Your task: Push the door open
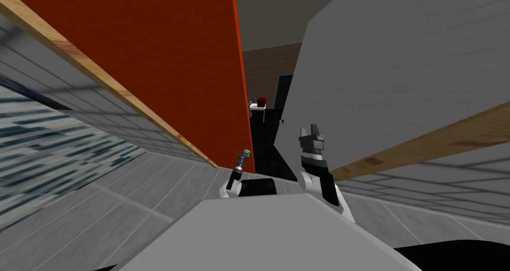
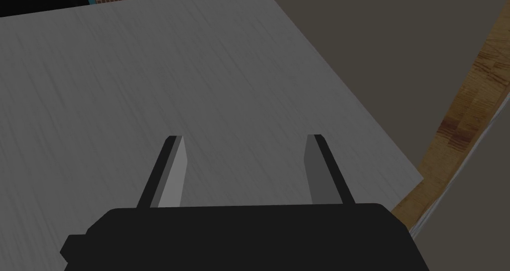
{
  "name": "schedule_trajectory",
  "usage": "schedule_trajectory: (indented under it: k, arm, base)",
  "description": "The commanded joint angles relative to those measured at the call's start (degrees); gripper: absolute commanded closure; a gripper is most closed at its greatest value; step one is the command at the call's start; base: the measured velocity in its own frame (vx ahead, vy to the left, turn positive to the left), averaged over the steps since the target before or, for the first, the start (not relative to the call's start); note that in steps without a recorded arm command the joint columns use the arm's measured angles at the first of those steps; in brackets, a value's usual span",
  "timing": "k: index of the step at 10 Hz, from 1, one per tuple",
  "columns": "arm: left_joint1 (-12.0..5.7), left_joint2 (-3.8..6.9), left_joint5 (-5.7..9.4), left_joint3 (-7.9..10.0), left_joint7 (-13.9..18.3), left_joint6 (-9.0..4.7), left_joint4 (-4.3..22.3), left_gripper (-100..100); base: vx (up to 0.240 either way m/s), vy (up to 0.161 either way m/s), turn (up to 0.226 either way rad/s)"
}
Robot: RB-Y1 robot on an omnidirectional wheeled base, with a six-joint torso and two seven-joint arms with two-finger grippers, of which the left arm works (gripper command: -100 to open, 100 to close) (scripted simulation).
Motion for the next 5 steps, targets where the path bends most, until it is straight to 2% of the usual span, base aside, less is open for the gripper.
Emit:
schedule_trajectory:
  k: [1,5]
  arm:
    - [0.25,0.00,-0.03,-0.10,0.02,-0.11,0.05,100]
    - [-0.47,0.00,0.38,2.11,-0.38,-0.14,0.77,100]
  base:
    - [0.000,0.000,0.000]
    - [0.140,-0.059,0.031]
